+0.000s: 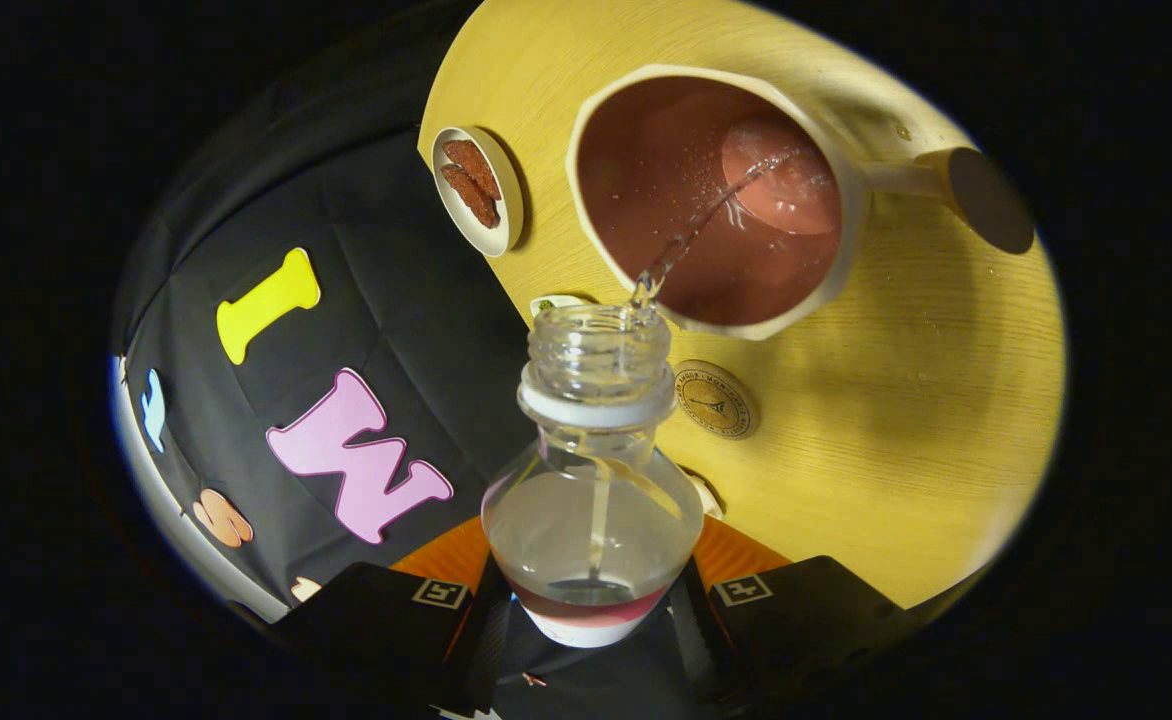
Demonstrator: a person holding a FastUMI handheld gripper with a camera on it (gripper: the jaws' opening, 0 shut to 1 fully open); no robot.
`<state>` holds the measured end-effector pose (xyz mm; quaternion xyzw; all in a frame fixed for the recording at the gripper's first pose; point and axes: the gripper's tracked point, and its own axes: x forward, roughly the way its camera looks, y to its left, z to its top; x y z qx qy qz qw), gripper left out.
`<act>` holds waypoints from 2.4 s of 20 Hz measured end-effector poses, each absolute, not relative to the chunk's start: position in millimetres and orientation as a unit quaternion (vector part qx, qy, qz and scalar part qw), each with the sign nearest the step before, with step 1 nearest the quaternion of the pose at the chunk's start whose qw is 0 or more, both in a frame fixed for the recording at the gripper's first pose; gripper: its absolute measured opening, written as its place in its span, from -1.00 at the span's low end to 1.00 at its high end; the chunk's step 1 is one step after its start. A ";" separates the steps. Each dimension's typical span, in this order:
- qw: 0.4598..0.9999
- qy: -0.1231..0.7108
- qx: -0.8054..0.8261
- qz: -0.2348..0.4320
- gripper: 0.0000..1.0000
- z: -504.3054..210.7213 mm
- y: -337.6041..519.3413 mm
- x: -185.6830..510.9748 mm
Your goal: Take the bottle from table, then pour the juice into the cup, finally place the bottle on the coaster
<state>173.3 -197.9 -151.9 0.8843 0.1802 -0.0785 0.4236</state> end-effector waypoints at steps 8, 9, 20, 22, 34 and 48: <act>0.383 0.162 0.907 -0.074 0.47 -140.6 -206.3 173.1; 0.377 0.158 0.910 -0.074 0.47 -137.9 -209.0 173.3; 0.326 0.137 0.932 -0.083 0.47 -133.4 -224.2 176.6; 0.317 0.137 0.935 -0.083 0.47 -135.3 -225.8 177.6; 0.281 0.114 0.949 -0.083 0.47 -132.1 -236.3 180.4; 0.290 0.122 0.946 -0.077 0.47 -128.9 -233.5 179.4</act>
